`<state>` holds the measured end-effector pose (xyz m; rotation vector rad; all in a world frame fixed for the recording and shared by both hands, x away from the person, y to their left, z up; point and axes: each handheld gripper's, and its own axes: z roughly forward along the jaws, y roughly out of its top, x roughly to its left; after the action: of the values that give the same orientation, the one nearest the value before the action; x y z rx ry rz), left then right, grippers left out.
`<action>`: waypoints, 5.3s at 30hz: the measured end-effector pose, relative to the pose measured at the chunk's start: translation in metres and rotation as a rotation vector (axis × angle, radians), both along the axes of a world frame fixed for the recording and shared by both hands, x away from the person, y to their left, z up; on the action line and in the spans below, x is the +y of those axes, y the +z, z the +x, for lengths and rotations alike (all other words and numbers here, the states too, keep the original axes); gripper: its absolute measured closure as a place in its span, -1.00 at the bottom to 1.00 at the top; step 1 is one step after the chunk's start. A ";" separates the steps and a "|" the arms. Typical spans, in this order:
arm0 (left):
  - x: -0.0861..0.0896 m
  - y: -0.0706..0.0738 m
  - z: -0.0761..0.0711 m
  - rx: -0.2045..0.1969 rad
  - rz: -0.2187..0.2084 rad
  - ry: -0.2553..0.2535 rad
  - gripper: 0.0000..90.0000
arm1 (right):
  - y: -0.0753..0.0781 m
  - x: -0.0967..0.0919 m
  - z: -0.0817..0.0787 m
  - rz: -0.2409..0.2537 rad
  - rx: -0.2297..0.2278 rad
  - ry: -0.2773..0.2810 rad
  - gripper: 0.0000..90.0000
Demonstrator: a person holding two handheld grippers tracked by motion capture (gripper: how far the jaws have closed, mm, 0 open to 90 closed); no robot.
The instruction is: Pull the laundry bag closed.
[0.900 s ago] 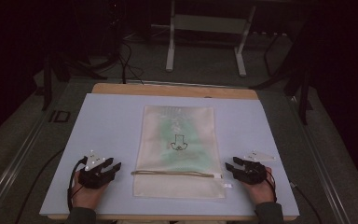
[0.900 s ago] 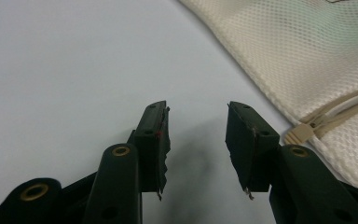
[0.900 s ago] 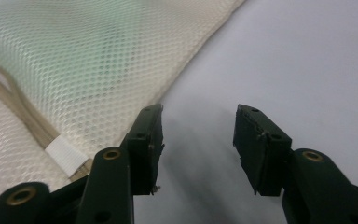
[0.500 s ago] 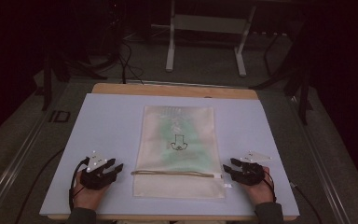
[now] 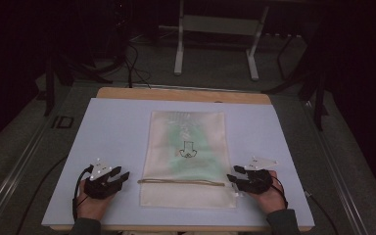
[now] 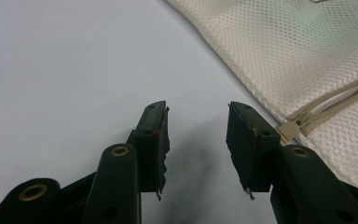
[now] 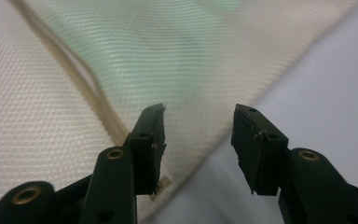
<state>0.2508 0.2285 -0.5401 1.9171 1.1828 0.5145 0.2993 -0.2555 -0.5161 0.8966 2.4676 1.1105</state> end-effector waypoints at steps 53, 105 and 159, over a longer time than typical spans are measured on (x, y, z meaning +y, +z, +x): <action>-0.014 0.005 0.003 -0.004 0.012 -0.126 0.29 | 0.029 0.155 0.016 -0.201 0.021 0.459 0.50; 0.000 0.012 0.000 -0.045 -0.069 -0.089 0.27 | 0.021 0.255 0.019 -0.214 0.041 0.595 0.85; 0.011 0.013 -0.001 -0.054 -0.113 -0.054 0.26 | 0.002 0.311 0.022 -0.273 0.103 0.613 0.80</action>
<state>0.2497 0.2395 -0.5269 1.8232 1.0994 0.4580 0.3212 0.0551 -0.5144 0.1117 2.9797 0.8593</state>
